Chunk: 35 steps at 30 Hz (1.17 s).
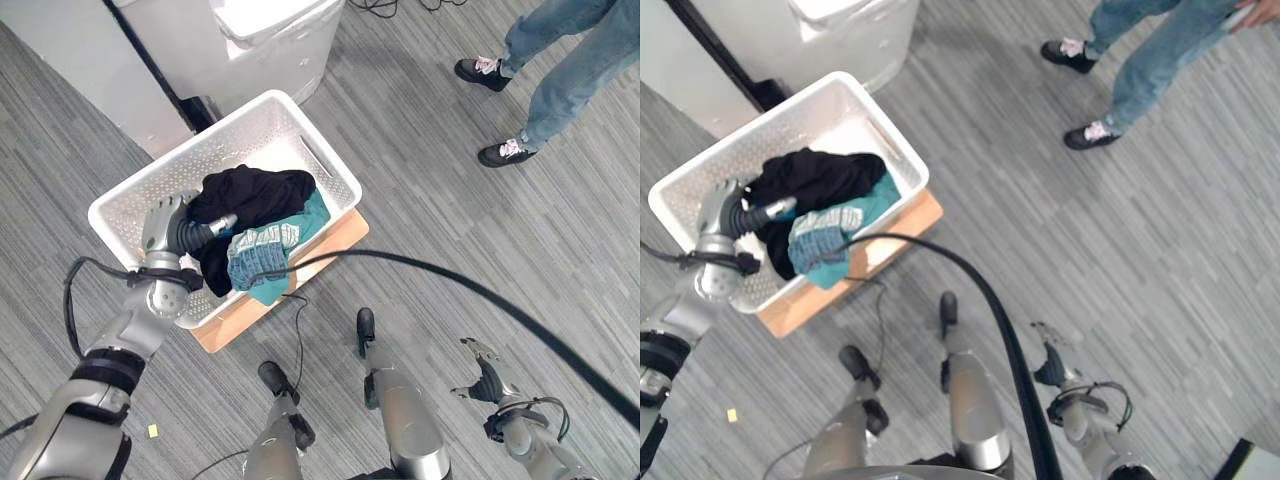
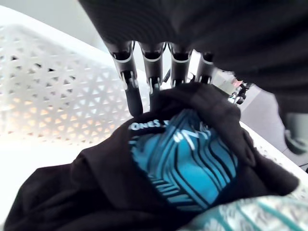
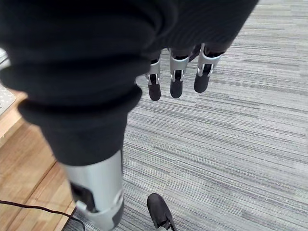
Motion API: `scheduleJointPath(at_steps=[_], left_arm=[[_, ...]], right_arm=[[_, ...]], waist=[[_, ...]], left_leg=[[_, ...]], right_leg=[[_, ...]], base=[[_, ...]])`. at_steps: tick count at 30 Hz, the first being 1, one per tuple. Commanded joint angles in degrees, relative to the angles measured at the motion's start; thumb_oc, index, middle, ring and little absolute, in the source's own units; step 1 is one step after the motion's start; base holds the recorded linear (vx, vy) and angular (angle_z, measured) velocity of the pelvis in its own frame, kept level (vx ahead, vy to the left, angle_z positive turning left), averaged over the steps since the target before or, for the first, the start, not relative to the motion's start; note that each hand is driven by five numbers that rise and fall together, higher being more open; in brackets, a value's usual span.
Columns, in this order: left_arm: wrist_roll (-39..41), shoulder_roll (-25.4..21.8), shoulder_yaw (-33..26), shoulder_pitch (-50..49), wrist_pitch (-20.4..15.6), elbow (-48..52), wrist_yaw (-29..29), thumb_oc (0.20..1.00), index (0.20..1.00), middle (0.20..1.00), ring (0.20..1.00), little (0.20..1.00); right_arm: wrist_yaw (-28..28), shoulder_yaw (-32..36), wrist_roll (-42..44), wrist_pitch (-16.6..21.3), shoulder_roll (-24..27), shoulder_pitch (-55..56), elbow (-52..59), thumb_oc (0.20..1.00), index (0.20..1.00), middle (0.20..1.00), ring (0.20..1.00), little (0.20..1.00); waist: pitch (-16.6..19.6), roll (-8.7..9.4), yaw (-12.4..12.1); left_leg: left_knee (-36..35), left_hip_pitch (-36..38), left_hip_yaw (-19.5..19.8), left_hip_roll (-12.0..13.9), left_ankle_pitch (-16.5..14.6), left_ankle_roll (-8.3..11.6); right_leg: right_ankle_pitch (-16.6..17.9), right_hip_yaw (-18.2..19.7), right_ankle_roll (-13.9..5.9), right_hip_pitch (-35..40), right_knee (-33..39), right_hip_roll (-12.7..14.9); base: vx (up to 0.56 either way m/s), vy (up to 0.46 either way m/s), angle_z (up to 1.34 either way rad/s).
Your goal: Tidy up the quilt and then pick up the clothes from the bed and put them into the laundry hamper.
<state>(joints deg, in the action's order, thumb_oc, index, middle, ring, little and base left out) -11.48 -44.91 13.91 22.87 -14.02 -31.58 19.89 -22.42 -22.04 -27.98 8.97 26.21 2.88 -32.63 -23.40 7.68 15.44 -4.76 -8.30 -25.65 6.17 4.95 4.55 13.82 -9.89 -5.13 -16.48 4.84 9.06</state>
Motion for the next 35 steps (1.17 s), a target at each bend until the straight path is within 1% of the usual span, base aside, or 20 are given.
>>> scheduleJointPath(at_steps=[1, 3, 5, 7, 9, 10, 11, 13, 15, 18, 21, 22, 23, 24, 25, 26, 28, 31, 32, 35], left_arm=[[7.64, 1.79, -2.31, -1.51, -5.77, 3.19, 1.01, 1.0, 1.0, 1.0, 1.0, 1.0], [14.64, 5.37, -4.65, -4.89, -7.61, 7.01, 0.2, 1.0, 1.0, 1.0, 1.0, 1.0], [21.22, 7.64, -5.98, -7.73, -9.16, 10.23, -3.52, 1.0, 1.0, 1.0, 1.0, 1.0], [21.25, 7.63, -5.99, -7.72, -9.16, 10.23, -3.55, 1.0, 1.0, 1.0, 1.0, 1.0], [20.97, 8.08, -7.23, -10.73, -9.68, 12.12, -4.06, 1.0, 1.0, 1.0, 1.0, 1.0], [19.59, 8.92, -9.11, -12.89, -9.46, 12.66, -2.05, 1.0, 1.0, 1.0, 1.0, 1.0], [19.57, 8.92, -9.17, -12.96, -9.43, 12.72, -2.04, 1.0, 1.0, 1.0, 1.0, 1.0], [19.99, 10.33, -11.63, -16.64, -9.42, 14.8, -1.26, 1.0, 1.0, 1.0, 1.0, 1.0], [23.7, 12.35, -13.2, -19.62, -9.48, 14.99, -2.66, 1.0, 1.0, 1.0, 1.0, 1.0], [34.72, 17.73, -14.26, -24.75, -7.97, 12.33, -7.33, 1.0, 1.0, 1.0, 1.0, 1.0], [40.55, 22.5, -13.49, -29.33, -4.32, 3.66, -11.24, 1.0, 1.0, 1.0, 1.0, 1.0], [41.92, 25.5, -12.38, -30.94, -2.16, -5.43, -12.68, 1.0, 1.0, 1.0, 1.0, 1.0], [43.15, 27.12, -12.33, -31.58, -1.24, -11.11, -13.17, 1.0, 1.0, 1.0, 1.0, 1.0], [43.17, 27.11, -12.34, -31.53, -1.27, -11.16, -13.2, 1.0, 1.0, 1.0, 1.0, 1.0], [43.09, 29.43, -12.03, -31.73, 0.72, -21.71, -14.8, 1.0, 1.0, 1.0, 1.0, 1.0], [43.09, 29.42, -12.04, -31.69, 0.7, -21.75, -14.82, 1.0, 1.0, 1.0, 1.0, 1.0], [39.74, 30.99, -11.66, -31.2, 2.3, -32.59, -15.38, 1.0, 1.0, 1.0, 1.0, 1.0], [34.53, 32.36, -11.68, -31.48, 4.54, -41.87, -15.84, 1.0, 1.0, 1.0, 1.0, 1.0], [34.53, 32.36, -11.7, -31.45, 4.52, -41.9, -15.84, 1.0, 1.0, 1.0, 1.0, 1.0], [29.45, 32.43, -11.2, -31.51, 5.68, -45.71, -15.42, 1.0, 1.0, 1.0, 1.0, 1.0]], right_arm=[[0.19, 0.37, 3.14, 0.79, 0.52, -1.21, -2.93, 1.0, 1.0, 1.0, 1.0, 1.0], [0.79, 0.61, 4.2, 0.43, 0.12, -1.25, -4.39, 1.0, 1.0, 1.0, 1.0, 1.0], [1.77, 0.81, 5.17, -0.38, -0.56, -1.87, -8.88, 1.0, 1.0, 1.0, 1.0, 1.0], [1.76, 0.8, 5.18, -0.36, -0.57, -1.91, -8.92, 1.0, 1.0, 1.0, 1.0, 1.0], [2.34, 1.05, 5.47, -1.01, -1.66, -3.18, -12.94, 1.0, 1.0, 1.0, 1.0, 1.0], [2.55, 1.45, 6.56, -1.31, -3.04, -3.76, -16.99, 1.0, 1.0, 1.0, 1.0, 1.0], [2.53, 1.39, 6.56, -1.28, -3.05, -3.8, -17.05, 1.0, 1.0, 1.0, 1.0, 1.0], [2.33, 2.7, 8.12, -2.21, -4.47, -4.66, -22.66, 1.0, 1.0, 1.0, 1.0, 1.0], [2.25, 3.29, 8.63, -2.74, -5.27, -4.79, -25.32, 1.0, 1.0, 1.0, 1.0, 1.0], [3.29, 4.22, 9.75, -4.24, -6.6, -5.1, -28.81, 1.0, 1.0, 1.0, 1.0, 1.0], [5.12, 3.84, 10.05, -5.52, -8.07, -6.56, -30.74, 1.0, 1.0, 1.0, 1.0, 1.0], [6.01, 3.81, 11.29, -5.44, -8.68, -7.56, -30.81, 1.0, 1.0, 1.0, 1.0, 1.0], [6.34, 3.43, 11.89, -5.2, -9.23, -8.03, -30.56, 1.0, 1.0, 1.0, 1.0, 1.0], [6.34, 3.43, 11.9, -5.2, -9.24, -8.07, -30.57, 1.0, 1.0, 1.0, 1.0, 1.0], [6.99, 2.75, 13.44, -4.77, -10.03, -9.02, -30.35, 1.0, 1.0, 1.0, 1.0, 1.0], [6.99, 2.75, 13.44, -4.77, -10.05, -9.05, -30.35, 1.0, 1.0, 1.0, 1.0, 1.0], [7.73, 1.69, 14.95, -4.06, -11.01, -10.3, -30.16, 1.0, 1.0, 1.0, 1.0, 1.0], [9.35, -0.35, 17.11, -3.05, -12.62, -11.81, -30.51, 1.0, 1.0, 1.0, 1.0, 1.0], [9.34, -0.36, 17.12, -3.04, -12.63, -11.83, -30.53, 1.0, 1.0, 1.0, 1.0, 1.0], [10.47, -2.21, 16.89, -3.18, -13.64, -12.15, -31.99, 1.0, 1.0, 1.0, 1.0, 1.0]], waist=[[3.28, -1.38, -0.74], [4.77, -2.06, -1.57], [7.15, -3.0, -2.17], [7.06, -3.0, -2.17], [9.08, -3.91, -3.02], [10.27, -4.24, -3.82], [10.23, -4.23, -3.76], [11.71, -4.68, -5.1], [12.4, -4.83, -5.9], [13.28, -5.13, -6.84], [14.33, -5.2, -7.5], [14.62, -5.35, -7.75], [14.76, -5.33, -7.88], [14.88, -5.3, -7.86], [15.01, -5.32, -7.96], [15.14, -5.28, -7.95], [15.4, -5.18, -8.07], [15.9, -4.84, -8.45], [15.89, -4.83, -8.44], [16.42, -4.58, -8.98]], left_leg=[[0.13, 3.33, 0.61, 2.65, -4.61, 3.36], [-0.06, 4.87, 1.17, 2.28, -5.05, 3.22], [-0.24, 7.2, 1.8, 1.94, -5.64, 2.97], [-0.24, 7.28, 1.82, 1.96, -5.65, 2.97], [-0.24, 9.39, 2.71, 1.79, -6.05, 2.78], [-0.24, 10.52, 3.65, 1.78, -6.22, 2.63], [-0.24, 10.57, 3.68, 1.79, -6.22, 2.64], [-0.24, 11.46, 5.38, 1.58, -6.17, 2.37], [-0.24, 12.05, 6.4, 1.61, -6.24, 2.24], [-0.24, 12.66, 7.64, 1.76, -6.33, 2.09], [-0.24, 12.81, 8.5, 1.72, -6.16, 1.8], [-0.24, 13.17, 8.9, 1.73, -6.3, 1.68], [-0.24, 13.16, 9.04, 1.76, -6.27, 1.63], [-0.24, 12.97, 9.04, 1.71, -6.17, 1.6], [-0.24, 13.21, 9.14, 1.73, -6.25, 1.57], [-0.24, 13.0, 9.14, 1.68, -6.16, 1.54], [-0.24, 13.07, 9.19, 1.68, -6.24, 1.5], [-0.24, 13.15, 9.29, 1.67, -6.39, 1.48], [-0.24, 13.16, 9.29, 1.67, -6.39, 1.48], [-0.24, 13.41, 9.42, 1.74, -6.61, 1.51]], right_leg=[[-5.07, -1.4, -8.82, -0.61, 0.16, 5.32], [-5.47, -1.76, -8.62, 1.05, 0.16, 5.16], [-6.21, -2.23, -8.3, 3.9, 0.16, 4.79], [-6.23, -2.25, -8.3, 4.0, 0.16, 4.78], [-7.1, -2.56, -7.77, 6.68, 0.16, 4.39], [-7.94, -3.0, -7.44, 8.55, 0.16, 4.08], [-7.96, -3.04, -7.44, 8.62, 0.16, 4.07], [-8.89, -3.59, -6.95, 10.72, 0.16, 3.81], [-9.43, -3.98, -6.74, 11.99, 0.16, 3.74], [-10.3, -4.74, -6.37, 13.7, 0.16, 3.47], [-10.83, -5.24, -5.95, 14.71, 0.16, 3.27], [-11.16, -5.3, -5.8, 15.42, 0.16, 3.07], [-11.28, -5.34, -5.71, 15.49, 0.16, 2.96], [-11.21, -5.33, -5.7, 15.3, 0.16, 3.01], [-11.41, -5.26, -5.58, 15.67, 0.16, 2.83], [-11.35, -5.24, -5.57, 15.47, 0.16, 2.88], [-11.5, -5.14, -5.41, 15.64, 0.16, 2.66], [-11.69, -5.15, -5.19, 15.93, 0.16, 2.36], [-11.69, -5.15, -5.19, 15.93, 0.16, 2.35], [-11.96, -5.54, -5.06, 16.45, 0.16, 2.25]], base=[[0.0, 0.0, 0.0], [0.06, -0.022, 0.06], [0.09, -0.025, 0.15], [0.04, -0.006, 0.19], [0.09, -0.02, 0.14], [0.07, -0.032, 0.01], [0.06, -0.033, 0.05], [0.04, -0.005, 0.14], [0.04, 0.004, 0.24], [0.05, 0.008, 0.22], [0.04, 0.028, 0.25], [0.02, 0.044, 0.1], [0.02, 0.037, 0.03], [0.0, 0.033, 0.01], [0.0, 0.023, 0.04], [0.0, 0.034, 0.12], [0.0, 0.025, 0.16], [0.0, 0.021, 0.04], [0.0, 0.0, 0.0], [0.02, 0.007, 0.05]])
